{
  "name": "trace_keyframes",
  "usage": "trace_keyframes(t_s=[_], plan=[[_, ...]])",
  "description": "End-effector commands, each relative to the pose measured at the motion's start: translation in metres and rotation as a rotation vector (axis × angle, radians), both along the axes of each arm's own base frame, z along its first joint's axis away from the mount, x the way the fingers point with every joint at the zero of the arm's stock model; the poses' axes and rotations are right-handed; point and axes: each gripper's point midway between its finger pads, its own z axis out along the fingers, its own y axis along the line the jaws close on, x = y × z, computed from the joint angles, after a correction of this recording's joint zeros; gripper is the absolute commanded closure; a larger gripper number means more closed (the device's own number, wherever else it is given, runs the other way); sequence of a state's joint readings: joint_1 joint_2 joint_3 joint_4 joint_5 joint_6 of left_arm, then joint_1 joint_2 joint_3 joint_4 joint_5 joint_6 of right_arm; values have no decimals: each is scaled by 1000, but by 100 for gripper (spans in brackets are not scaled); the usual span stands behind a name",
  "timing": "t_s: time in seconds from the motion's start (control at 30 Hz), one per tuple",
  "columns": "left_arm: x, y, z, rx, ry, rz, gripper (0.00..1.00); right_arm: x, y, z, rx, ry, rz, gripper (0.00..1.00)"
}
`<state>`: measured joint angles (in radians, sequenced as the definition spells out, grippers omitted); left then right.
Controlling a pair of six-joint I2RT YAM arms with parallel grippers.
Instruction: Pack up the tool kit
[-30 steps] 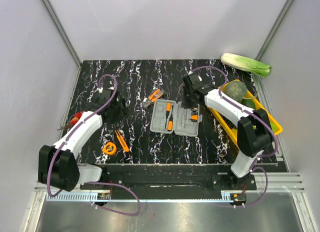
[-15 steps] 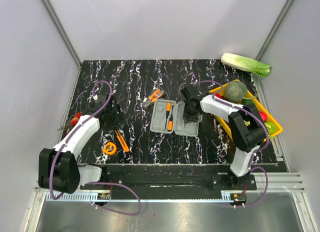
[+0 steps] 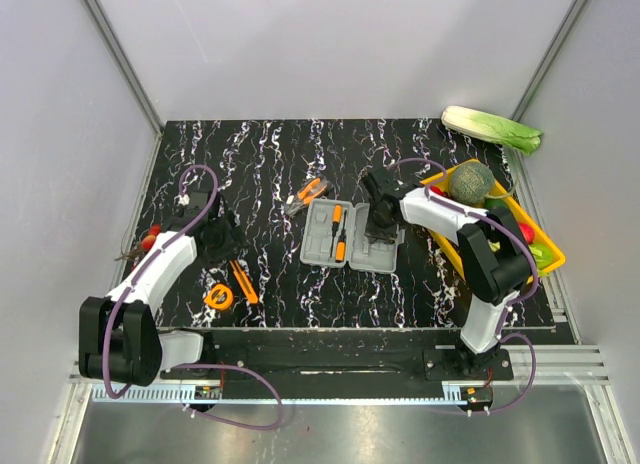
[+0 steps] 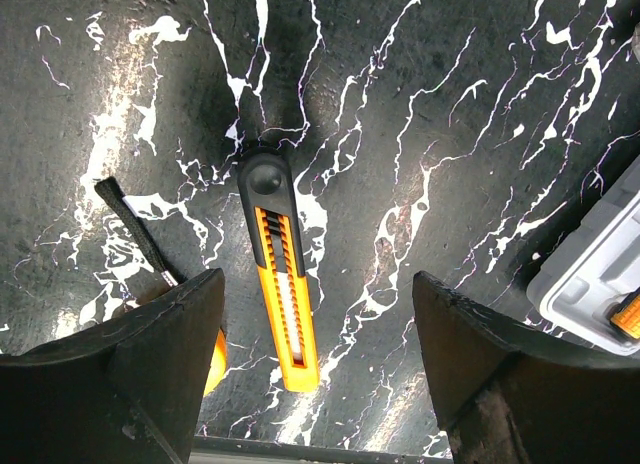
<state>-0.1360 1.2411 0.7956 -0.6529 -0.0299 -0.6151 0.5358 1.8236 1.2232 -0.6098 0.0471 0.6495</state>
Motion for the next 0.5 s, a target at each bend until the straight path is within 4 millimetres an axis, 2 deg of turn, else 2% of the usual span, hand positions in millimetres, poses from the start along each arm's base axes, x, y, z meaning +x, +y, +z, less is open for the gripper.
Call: trace_keyframes(t_s=[0.0, 0.13, 0.23, 0.37, 0.47], plan=[[13, -2, 13, -17, -60, -3, 21, 29, 7, 57, 36, -171, -36, 100], [11, 0, 9, -13, -39, 9, 21, 38, 12, 84, 73, -234, -18, 88], [6, 2, 1, -3, -3, 19, 21, 40, 19, 95, 105, -259, 11, 78], [1, 2, -13, -8, 47, 29, 21, 40, 22, 102, 131, -280, 27, 75], [3, 0, -25, -14, 89, 30, 26, 38, 23, 103, 141, -284, 27, 75]])
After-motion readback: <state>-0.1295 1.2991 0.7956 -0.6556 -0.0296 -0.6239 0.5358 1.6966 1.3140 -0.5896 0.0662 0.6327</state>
